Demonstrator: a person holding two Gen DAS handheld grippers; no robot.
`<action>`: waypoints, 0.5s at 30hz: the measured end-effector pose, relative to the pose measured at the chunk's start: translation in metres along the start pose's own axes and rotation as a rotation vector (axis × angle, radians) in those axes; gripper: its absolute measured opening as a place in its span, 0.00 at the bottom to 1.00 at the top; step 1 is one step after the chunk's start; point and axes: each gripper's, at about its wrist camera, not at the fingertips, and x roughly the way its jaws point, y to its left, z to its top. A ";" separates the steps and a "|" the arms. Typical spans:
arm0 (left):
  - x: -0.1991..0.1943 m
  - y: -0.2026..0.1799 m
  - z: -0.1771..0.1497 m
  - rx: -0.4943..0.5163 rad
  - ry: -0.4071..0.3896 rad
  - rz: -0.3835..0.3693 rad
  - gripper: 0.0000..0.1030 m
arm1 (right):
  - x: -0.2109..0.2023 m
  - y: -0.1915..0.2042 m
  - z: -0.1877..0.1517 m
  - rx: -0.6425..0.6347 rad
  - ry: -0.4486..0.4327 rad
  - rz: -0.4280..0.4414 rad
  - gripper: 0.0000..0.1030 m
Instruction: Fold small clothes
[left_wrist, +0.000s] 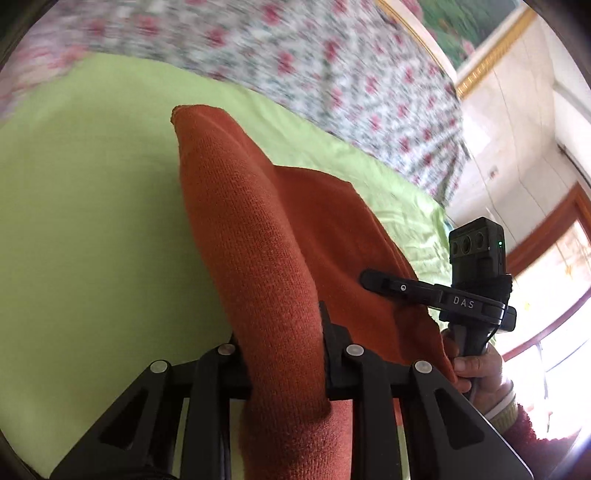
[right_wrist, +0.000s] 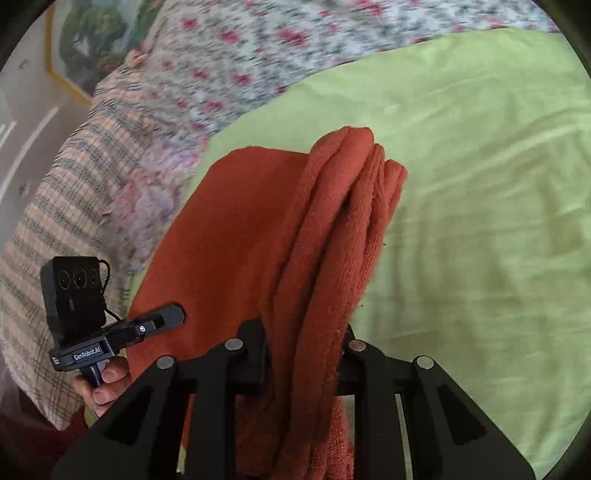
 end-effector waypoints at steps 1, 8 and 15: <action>-0.016 0.010 -0.007 -0.019 -0.011 0.015 0.22 | 0.010 0.011 -0.003 -0.013 0.011 0.023 0.22; -0.075 0.085 -0.060 -0.158 -0.031 0.075 0.22 | 0.085 0.058 -0.037 -0.021 0.119 0.067 0.22; -0.057 0.103 -0.072 -0.215 -0.003 0.051 0.26 | 0.094 0.045 -0.049 0.026 0.118 -0.012 0.28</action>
